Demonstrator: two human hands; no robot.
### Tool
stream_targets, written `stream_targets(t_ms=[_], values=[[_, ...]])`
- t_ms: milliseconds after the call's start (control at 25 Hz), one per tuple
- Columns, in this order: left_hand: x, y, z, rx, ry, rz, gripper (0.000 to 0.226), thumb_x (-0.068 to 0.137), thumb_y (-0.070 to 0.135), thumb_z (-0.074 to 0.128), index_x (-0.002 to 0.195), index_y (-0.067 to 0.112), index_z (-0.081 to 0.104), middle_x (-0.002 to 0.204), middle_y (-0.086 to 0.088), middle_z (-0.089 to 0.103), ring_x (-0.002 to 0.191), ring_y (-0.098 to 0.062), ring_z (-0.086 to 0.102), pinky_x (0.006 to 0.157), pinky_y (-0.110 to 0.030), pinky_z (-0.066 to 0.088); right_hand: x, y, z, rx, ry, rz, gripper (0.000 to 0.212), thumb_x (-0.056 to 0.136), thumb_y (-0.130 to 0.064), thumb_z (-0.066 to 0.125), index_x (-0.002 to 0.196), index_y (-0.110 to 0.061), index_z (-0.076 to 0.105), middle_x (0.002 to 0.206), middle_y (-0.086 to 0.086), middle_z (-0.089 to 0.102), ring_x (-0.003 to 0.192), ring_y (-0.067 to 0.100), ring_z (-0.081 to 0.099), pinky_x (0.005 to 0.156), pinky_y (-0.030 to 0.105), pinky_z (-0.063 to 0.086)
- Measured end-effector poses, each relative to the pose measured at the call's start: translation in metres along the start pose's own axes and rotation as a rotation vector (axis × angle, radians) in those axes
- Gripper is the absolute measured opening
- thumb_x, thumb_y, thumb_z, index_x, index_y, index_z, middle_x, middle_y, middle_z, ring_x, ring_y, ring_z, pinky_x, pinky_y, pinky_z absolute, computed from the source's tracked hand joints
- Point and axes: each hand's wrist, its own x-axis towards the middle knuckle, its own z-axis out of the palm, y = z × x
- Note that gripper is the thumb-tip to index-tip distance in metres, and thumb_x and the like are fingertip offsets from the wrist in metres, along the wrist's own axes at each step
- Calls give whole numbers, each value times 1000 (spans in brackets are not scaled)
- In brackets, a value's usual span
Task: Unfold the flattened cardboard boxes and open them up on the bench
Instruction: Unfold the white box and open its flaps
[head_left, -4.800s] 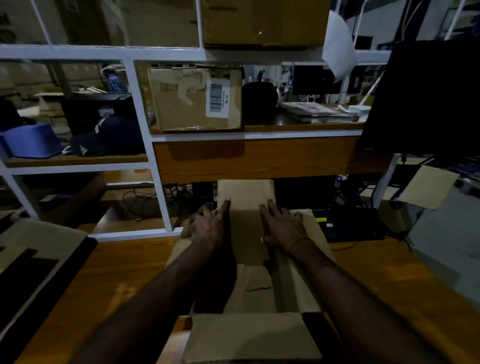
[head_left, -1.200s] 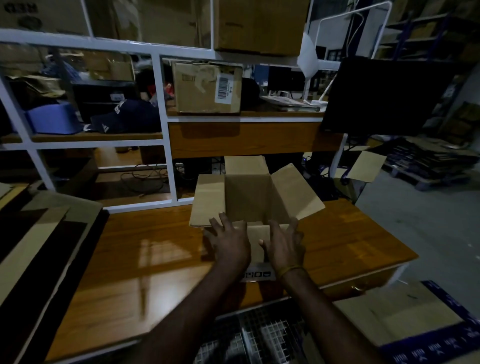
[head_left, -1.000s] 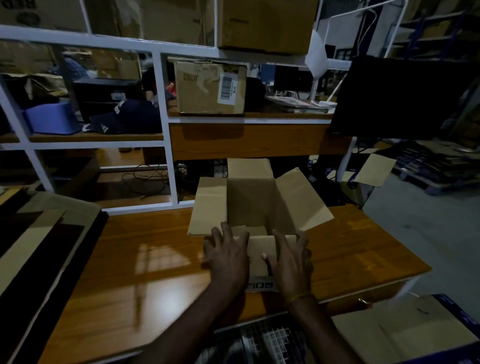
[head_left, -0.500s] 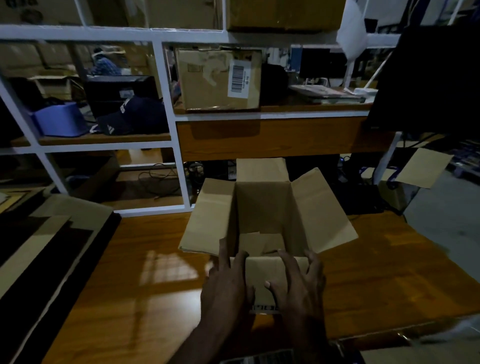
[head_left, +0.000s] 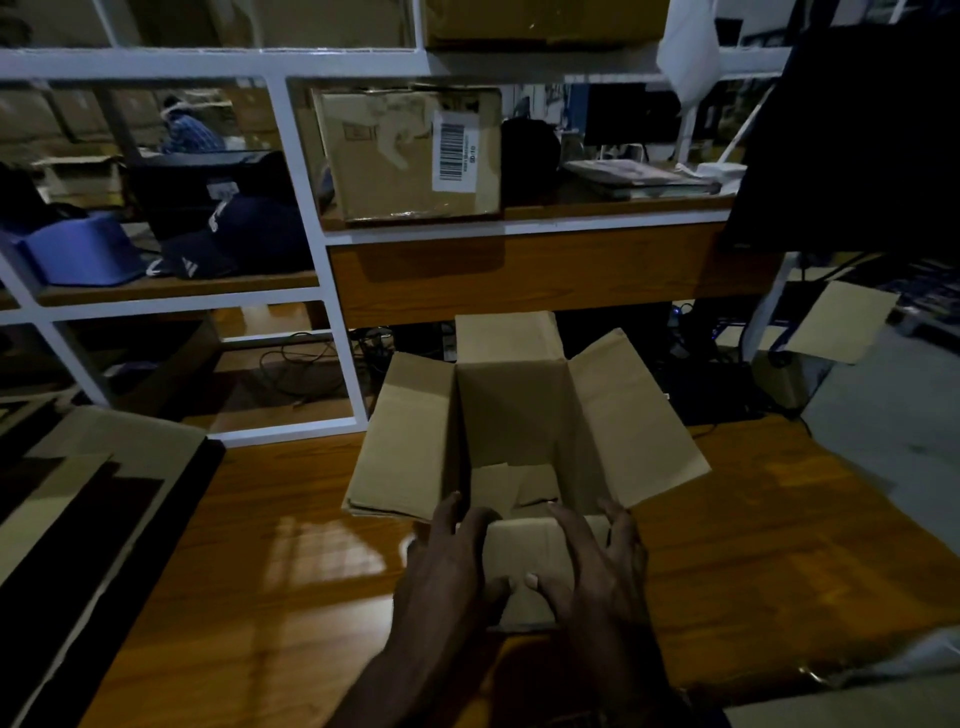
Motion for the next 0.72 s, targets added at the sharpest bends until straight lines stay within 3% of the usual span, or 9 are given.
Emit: stream_targets(t_ms=[120,200,560,720], values=[[8,-5,-2,-9,5,-6,60,80,43,73,130,39,41,142,7,38,120,-17,48,95,-34,51,8,-8,-4,-35,-104,18,66,80,-35,76,135,-45,43,148,1,14,132,24,26,104,38,43],[10,-13,-3,-30,8,4,58,80,42,74,129,36,44,132,7,46,114,-15,51,92,-32,52,8,-13,-4,-4,-118,4,62,80,-30,76,132,-44,45,146,-1,16,131,23,28,103,37,44],[-12,-63,-36,-45,-1,64,54,77,43,75,125,34,52,122,9,51,106,-12,52,89,-28,50,-23,-59,13,80,-121,-57,52,78,-28,79,118,-42,50,120,-12,20,121,13,33,98,26,41],[-34,-100,-57,-65,35,87,48,76,47,74,119,37,55,115,12,53,105,-11,54,89,-27,47,-43,-90,35,84,-90,-66,57,75,-27,81,115,-47,47,133,-8,21,127,18,34,99,30,43]])
